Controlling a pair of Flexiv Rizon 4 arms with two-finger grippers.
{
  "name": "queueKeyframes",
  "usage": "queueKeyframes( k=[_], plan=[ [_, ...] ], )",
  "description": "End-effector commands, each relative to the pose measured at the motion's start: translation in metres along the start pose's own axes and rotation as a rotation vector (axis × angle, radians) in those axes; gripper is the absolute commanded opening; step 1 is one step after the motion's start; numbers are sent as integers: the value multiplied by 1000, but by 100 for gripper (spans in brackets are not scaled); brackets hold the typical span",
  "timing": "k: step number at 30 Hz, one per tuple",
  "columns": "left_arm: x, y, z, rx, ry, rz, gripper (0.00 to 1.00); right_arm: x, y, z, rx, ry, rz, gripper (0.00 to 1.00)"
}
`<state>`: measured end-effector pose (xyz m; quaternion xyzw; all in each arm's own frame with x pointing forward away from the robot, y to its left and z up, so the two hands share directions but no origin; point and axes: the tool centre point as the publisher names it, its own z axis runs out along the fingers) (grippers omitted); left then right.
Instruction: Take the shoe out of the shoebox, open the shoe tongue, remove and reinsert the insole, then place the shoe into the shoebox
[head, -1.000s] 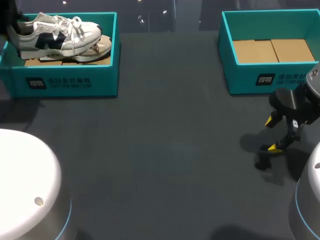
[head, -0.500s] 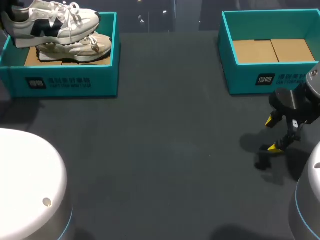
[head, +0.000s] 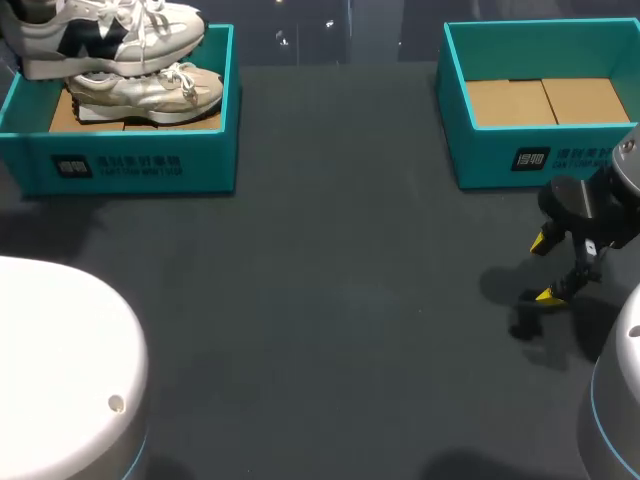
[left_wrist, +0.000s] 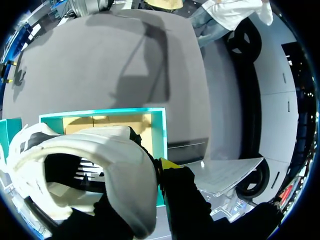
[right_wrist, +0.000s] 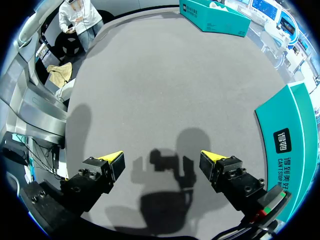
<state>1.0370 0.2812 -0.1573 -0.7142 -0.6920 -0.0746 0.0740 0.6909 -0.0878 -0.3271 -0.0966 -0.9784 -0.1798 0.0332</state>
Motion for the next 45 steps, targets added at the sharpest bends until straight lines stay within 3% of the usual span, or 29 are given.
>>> queueKeyframes(
  k=[1, 18, 45],
  plan=[
    [-11, -27, -17, -15, 5, 13, 0, 1, 0, 0, 1, -3, 0, 100],
    [-85, -122, -39, -16, 6, -8, 0, 1, 0, 0, 1, -3, 0, 100],
    [-232, -256, -24, -74, 56, 34, 0, 1, 0, 0, 1, -3, 0, 100]
  ],
)
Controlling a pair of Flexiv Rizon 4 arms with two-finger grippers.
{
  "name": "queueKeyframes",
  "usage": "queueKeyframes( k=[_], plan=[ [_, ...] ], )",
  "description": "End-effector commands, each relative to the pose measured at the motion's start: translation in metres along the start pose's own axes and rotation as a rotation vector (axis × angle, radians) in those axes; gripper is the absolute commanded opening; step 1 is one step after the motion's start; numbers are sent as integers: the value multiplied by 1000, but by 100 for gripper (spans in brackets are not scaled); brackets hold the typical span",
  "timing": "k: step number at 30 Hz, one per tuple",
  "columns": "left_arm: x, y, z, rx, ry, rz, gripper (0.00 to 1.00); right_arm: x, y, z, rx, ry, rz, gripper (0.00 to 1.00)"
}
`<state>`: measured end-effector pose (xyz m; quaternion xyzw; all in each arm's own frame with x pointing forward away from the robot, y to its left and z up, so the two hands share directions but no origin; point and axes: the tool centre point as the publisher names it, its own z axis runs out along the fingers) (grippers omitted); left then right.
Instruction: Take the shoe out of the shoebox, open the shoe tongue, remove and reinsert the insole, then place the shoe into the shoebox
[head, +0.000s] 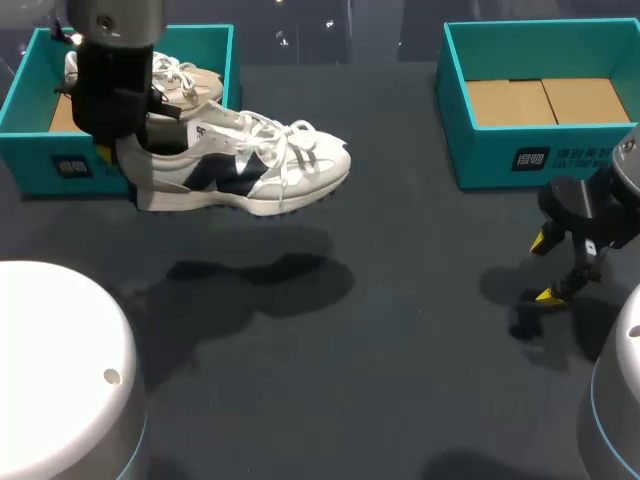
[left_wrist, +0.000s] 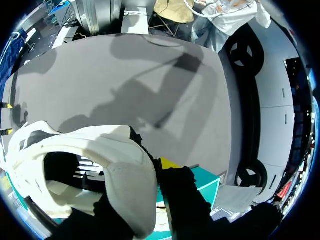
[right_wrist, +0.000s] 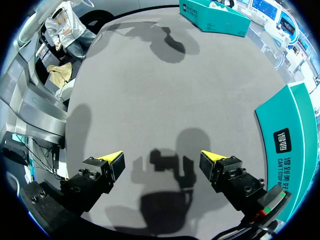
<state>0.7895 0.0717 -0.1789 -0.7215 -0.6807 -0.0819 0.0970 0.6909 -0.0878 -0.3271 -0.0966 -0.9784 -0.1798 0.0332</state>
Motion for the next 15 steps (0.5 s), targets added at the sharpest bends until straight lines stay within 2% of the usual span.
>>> queueKeyframes(
  k=[1, 15],
  plan=[
    [-21, -19, 0, -102, 15, 9, 0, 1, 0, 0, 1, -3, 0, 100],
    [-87, -52, 25, -125, 13, 46, 0, 1, 0, 0, 1, -3, 0, 100]
  ],
)
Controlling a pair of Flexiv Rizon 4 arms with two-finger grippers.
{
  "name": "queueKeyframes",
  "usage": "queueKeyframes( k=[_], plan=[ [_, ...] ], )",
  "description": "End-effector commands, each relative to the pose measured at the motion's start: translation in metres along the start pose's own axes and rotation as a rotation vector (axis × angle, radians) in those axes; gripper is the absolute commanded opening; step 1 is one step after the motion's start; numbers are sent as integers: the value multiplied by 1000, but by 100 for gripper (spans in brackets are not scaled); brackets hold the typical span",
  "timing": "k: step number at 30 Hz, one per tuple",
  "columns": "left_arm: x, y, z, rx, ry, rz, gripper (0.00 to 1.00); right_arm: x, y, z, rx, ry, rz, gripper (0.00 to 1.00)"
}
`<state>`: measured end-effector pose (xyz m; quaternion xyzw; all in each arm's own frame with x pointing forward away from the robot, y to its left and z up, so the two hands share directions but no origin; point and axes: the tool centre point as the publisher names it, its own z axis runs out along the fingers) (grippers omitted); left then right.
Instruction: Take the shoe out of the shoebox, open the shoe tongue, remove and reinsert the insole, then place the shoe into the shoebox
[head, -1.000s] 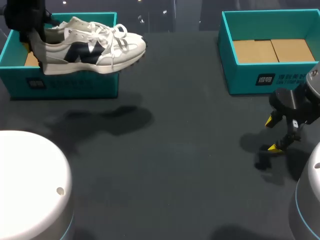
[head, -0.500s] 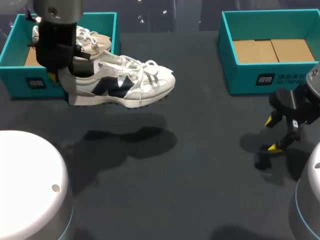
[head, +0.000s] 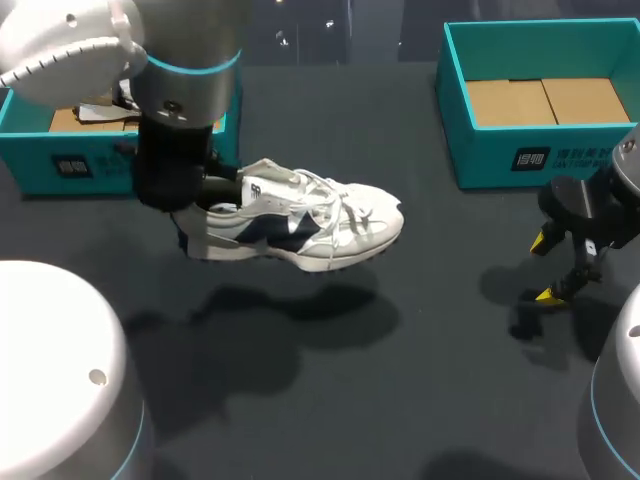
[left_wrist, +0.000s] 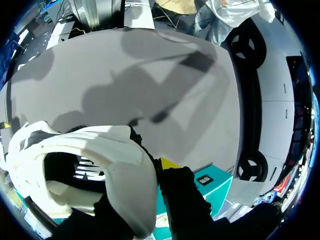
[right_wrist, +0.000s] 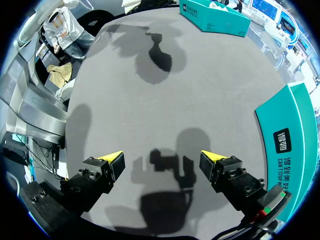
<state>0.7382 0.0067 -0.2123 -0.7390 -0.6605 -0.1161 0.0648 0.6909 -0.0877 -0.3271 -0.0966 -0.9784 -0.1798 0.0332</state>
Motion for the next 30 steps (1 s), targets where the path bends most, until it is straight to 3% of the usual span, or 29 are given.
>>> queueKeyframes(
  k=[1, 20, 30],
  plan=[
    [-17, -7, 10, -29, 6, 9, 0, 1, 0, 0, 1, -3, 0, 100],
    [-86, -26, 57, -61, 36, 44, 0, 1, 0, 0, 1, -3, 0, 100],
    [-100, -24, 61, -11, 41, 34, 0, 1, 0, 0, 1, -3, 0, 100]
  ],
)
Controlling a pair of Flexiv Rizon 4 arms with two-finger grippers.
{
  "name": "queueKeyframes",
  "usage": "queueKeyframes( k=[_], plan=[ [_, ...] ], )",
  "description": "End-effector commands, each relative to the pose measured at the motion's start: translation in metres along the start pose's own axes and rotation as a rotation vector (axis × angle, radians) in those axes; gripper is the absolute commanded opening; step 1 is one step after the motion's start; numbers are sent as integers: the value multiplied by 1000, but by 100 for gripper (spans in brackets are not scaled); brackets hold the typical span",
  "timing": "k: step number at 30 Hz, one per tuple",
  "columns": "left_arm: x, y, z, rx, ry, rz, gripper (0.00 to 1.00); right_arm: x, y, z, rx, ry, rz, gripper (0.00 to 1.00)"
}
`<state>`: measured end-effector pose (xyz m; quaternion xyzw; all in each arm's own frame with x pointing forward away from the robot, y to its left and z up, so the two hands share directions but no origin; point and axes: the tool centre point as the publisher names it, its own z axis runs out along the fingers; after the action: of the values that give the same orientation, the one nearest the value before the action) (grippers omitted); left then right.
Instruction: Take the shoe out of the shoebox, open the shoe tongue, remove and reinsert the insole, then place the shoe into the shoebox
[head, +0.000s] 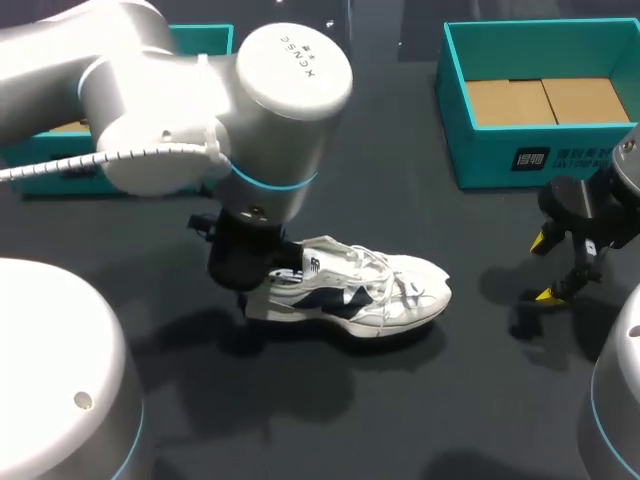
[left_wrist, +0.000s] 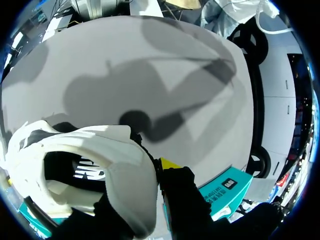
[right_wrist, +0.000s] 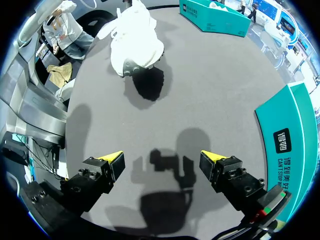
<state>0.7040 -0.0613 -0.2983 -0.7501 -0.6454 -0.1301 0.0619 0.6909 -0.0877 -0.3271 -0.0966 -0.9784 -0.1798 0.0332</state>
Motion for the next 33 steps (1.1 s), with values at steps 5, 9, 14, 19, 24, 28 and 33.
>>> queueKeyframes(
  k=[5, 9, 14, 19, 24, 28, 33],
  plan=[
    [-9, 7, -2, 18, 24, -1, 0, 1, 0, 0, 1, -3, 0, 100],
    [-9, 7, -2, 18, 24, -1, 0, 1, 0, 0, 1, -3, 0, 100],
    [-18, 15, 21, 59, 17, -24, 0, 1, 0, 0, 1, -3, 0, 100],
    [-29, 15, 35, 63, -14, -4, 0, 1, 0, 0, 1, -3, 0, 100],
    [-38, 14, 40, 62, -25, 17, 0, 1, 0, 0, 1, -3, 0, 100],
    [-48, 16, 46, 51, -20, 11, 0, 1, 0, 0, 1, -3, 0, 100],
    [-57, 17, 52, 42, -12, 6, 0, 1, 0, 0, 1, -3, 0, 100]
  ],
)
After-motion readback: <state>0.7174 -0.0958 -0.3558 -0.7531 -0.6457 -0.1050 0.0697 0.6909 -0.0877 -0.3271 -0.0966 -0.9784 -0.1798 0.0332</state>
